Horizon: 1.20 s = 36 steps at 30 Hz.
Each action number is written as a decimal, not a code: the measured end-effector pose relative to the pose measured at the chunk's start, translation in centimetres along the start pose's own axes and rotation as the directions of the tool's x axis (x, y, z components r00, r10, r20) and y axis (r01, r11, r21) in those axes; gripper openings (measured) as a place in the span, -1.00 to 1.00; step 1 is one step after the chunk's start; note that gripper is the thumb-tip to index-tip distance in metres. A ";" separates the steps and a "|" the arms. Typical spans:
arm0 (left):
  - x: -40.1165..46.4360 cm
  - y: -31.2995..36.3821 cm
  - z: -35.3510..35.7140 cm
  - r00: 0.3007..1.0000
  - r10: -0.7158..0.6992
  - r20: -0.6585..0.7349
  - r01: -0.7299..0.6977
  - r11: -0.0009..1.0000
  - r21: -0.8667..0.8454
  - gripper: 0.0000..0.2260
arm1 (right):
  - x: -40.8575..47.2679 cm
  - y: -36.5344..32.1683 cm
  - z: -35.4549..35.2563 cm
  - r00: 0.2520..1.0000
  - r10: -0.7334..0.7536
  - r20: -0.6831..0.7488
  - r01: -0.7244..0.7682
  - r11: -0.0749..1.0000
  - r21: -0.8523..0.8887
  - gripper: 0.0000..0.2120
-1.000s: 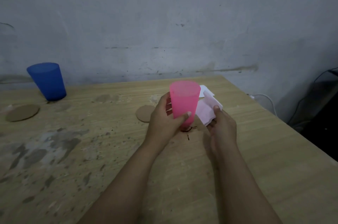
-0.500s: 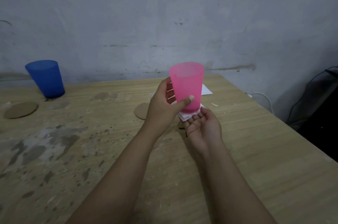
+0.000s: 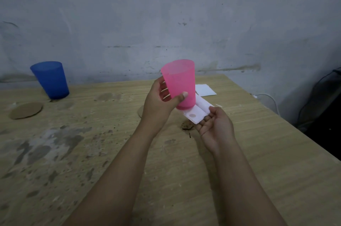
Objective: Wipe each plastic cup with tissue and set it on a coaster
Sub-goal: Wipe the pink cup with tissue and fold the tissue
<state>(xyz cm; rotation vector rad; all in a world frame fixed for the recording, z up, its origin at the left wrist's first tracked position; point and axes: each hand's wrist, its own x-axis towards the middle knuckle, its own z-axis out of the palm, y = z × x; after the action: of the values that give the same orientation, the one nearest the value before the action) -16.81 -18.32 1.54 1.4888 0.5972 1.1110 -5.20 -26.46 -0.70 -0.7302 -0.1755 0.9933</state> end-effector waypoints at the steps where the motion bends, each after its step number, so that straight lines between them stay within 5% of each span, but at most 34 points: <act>1: 0.0 0.1 0.0 1.000 -0.003 -0.001 0.003 1.000 -0.004 -0.39 | 0.0 0.0 0.0 1.000 -0.016 -0.015 0.016 1.000 -0.012 -0.77; 10: -0.3 0.1 0.5 1.000 0.000 0.024 -0.001 1.000 0.019 -0.41 | 0.2 0.4 0.3 0.995 -0.092 0.033 0.093 0.995 -0.046 -0.73; 36: -0.3 0.3 0.5 0.995 0.058 -0.078 -0.062 0.997 -0.052 -0.47 | -0.8 1.3 1.0 0.996 0.075 0.044 -0.078 0.993 0.093 -0.76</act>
<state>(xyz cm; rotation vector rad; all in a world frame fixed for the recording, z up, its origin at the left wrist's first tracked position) -16.54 -18.89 1.78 1.4304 0.5743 1.2260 -7.01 -26.19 -0.61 -0.6345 -0.1359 1.0830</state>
